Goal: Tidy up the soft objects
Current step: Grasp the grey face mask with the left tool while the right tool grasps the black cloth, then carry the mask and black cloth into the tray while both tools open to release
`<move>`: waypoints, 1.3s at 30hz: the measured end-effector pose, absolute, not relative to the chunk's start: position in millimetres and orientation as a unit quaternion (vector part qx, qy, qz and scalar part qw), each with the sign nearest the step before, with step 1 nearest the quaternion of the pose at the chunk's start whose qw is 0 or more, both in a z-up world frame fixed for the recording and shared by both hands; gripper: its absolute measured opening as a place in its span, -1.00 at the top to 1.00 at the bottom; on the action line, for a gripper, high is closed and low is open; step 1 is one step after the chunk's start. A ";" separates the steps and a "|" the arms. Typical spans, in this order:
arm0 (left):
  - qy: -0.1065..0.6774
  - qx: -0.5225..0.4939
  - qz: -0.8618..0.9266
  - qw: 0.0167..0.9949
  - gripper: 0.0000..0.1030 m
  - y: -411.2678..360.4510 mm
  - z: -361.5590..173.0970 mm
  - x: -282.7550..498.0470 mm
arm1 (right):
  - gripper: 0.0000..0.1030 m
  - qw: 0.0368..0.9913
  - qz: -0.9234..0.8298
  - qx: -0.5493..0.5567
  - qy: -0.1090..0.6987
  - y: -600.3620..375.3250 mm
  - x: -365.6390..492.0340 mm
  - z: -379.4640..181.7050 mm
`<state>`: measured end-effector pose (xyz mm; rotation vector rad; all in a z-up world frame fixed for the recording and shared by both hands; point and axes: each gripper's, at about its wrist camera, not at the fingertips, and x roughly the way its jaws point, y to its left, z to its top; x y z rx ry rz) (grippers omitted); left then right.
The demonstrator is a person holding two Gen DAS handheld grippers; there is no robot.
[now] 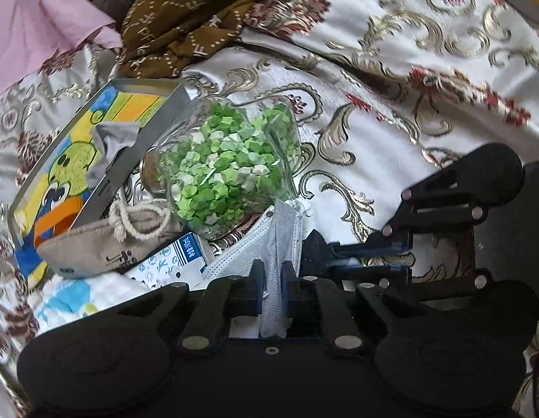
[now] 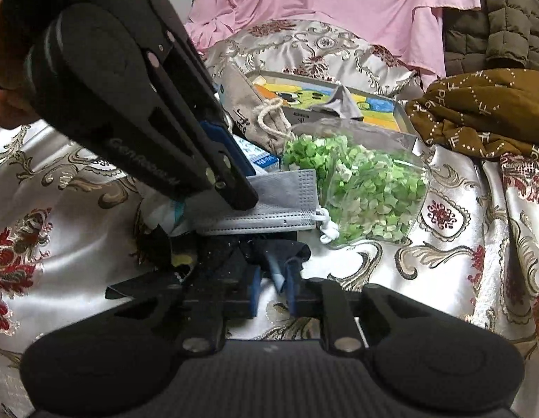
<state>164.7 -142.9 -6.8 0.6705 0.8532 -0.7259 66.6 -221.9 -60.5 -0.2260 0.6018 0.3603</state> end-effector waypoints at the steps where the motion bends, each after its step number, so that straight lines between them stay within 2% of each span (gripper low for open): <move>1: 0.398 0.302 -0.337 0.798 0.85 -140.7 -5.5 165.1 | 0.84 0.934 0.175 -0.112 0.291 -221.6 65.4 -60.0; 5: 0.399 0.260 -0.329 0.815 0.86 -131.3 3.3 167.1 | 0.97 0.936 0.169 -0.121 0.283 -220.2 63.8 -58.6; 16: 0.385 0.055 -0.324 0.862 0.86 -79.8 43.7 173.8 | 0.98 0.959 0.128 -0.128 0.220 -228.2 53.3 -36.4; 30: 0.348 -0.016 -0.319 0.882 0.86 -30.7 66.9 150.3 | 0.98 0.970 0.099 -0.145 0.166 -223.5 33.9 -7.0; 39: 0.332 -0.060 -0.314 0.887 0.86 1.9 81.3 148.2 | 0.98 0.974 0.103 -0.148 0.141 -216.9 28.1 31.4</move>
